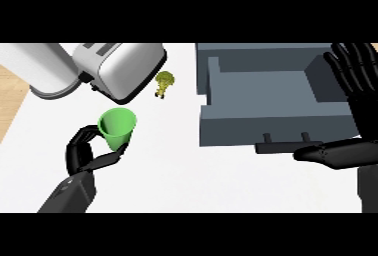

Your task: Pick up the cup, place it into the drawer and close the drawer

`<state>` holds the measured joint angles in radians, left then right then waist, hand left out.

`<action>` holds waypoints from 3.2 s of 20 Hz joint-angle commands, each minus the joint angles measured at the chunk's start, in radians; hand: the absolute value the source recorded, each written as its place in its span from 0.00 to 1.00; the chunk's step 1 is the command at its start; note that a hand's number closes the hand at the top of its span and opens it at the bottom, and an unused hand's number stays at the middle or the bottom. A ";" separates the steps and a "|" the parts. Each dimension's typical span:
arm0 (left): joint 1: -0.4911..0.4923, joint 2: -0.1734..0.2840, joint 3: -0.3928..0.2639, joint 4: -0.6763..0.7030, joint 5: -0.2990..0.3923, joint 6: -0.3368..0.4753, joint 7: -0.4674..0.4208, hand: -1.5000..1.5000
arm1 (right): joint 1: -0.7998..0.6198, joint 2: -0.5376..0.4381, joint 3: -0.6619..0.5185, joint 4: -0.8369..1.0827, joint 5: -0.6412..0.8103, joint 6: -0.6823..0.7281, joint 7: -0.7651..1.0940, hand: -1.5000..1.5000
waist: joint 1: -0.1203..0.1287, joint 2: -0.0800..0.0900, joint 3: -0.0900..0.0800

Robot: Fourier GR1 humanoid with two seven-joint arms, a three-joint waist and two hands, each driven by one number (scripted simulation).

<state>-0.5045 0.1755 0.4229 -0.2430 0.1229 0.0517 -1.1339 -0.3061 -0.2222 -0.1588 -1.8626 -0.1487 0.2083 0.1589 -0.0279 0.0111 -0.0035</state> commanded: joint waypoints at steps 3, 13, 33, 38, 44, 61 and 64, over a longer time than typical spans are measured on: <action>-0.018 -0.026 -0.016 -0.010 -0.019 -0.057 -0.143 1.00 | 0.034 0.007 -0.015 -0.023 -0.043 0.013 0.007 0.00 | -0.008 -0.001 0.000; -0.175 -0.067 -0.145 -0.157 -0.074 -0.200 0.037 1.00 | -0.001 0.025 0.019 0.014 0.041 -0.035 -0.002 0.00 | 0.020 -0.011 0.003; -0.599 -0.175 -0.436 -0.536 0.041 0.177 0.759 1.00 | 0.073 -0.001 -0.024 0.023 0.028 0.007 -0.073 0.00 | 0.004 -0.013 0.004; -0.747 -0.175 -0.488 -0.339 0.069 0.251 0.841 1.00 | 0.034 0.023 0.002 0.030 0.043 -0.011 -0.083 0.00 | -0.018 -0.004 0.005; -0.836 -0.176 -0.560 -0.140 0.115 0.303 0.860 1.00 | 0.003 0.030 0.031 0.021 0.043 -0.007 -0.061 0.00 | -0.055 0.006 0.005; -0.764 -0.176 -0.767 -0.087 0.257 0.223 0.850 0.00 | -0.102 0.062 0.104 0.113 0.004 0.064 -0.108 0.00 | -0.184 0.048 0.005; -0.744 -0.176 -0.722 -0.110 0.331 0.211 0.806 0.00 | -0.125 0.054 0.130 0.090 -0.097 0.143 -0.048 0.00 | -0.180 0.043 0.003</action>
<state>-1.2752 0.0000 -0.3222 -0.3275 0.3878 0.2657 -0.2738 -0.4110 -0.1832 -0.0723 -1.7699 -0.1880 0.2978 0.0849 -0.2020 0.0502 0.0012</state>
